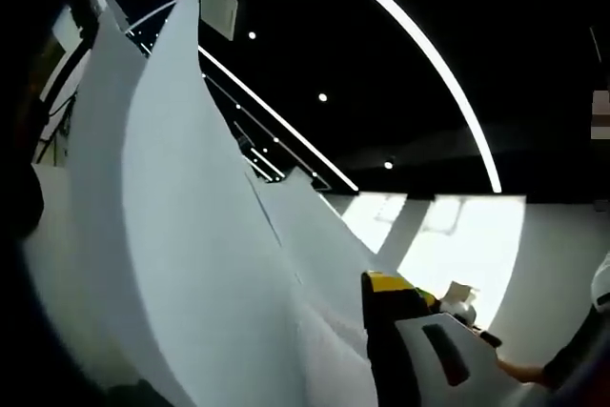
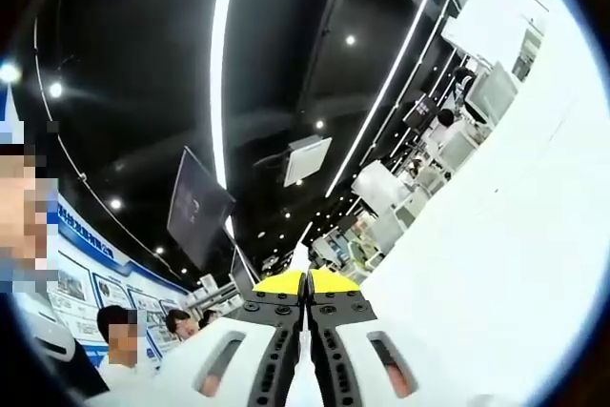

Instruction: Organize the stack of printing papers by aligning and flattening the scattered papers on the table

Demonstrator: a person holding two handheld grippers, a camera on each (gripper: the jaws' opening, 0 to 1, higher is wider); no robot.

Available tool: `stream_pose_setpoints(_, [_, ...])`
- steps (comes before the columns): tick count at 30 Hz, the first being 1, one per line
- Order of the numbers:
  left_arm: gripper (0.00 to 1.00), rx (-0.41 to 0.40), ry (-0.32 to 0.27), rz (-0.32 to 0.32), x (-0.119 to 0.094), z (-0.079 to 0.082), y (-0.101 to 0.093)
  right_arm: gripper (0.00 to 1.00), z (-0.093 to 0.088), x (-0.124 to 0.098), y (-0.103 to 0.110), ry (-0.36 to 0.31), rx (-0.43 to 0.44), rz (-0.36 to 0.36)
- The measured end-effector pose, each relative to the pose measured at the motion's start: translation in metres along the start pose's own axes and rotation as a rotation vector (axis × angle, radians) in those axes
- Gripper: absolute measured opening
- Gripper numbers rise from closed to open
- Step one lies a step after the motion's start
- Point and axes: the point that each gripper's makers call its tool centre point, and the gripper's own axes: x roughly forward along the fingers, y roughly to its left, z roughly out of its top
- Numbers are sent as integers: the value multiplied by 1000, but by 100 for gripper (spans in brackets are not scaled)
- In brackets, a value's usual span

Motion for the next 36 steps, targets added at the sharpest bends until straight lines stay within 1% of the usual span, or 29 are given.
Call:
stream_pose_setpoints(7, [32,-2,0,0,0,0,0,0,0,0,-1,0,9,2])
stream_pose_setpoints(21, [32,-3,-3,-1,-1,0,0,0,-10,1,2,22,18,6])
stream_pose_setpoints(27, [32,-2,-2,1,-1,0,0,0,-20,3,5,48,20,12])
stream_pose_setpoints(36, [32,-4,-4,0,-1,1,0,0,-25,3,11,61,21,23])
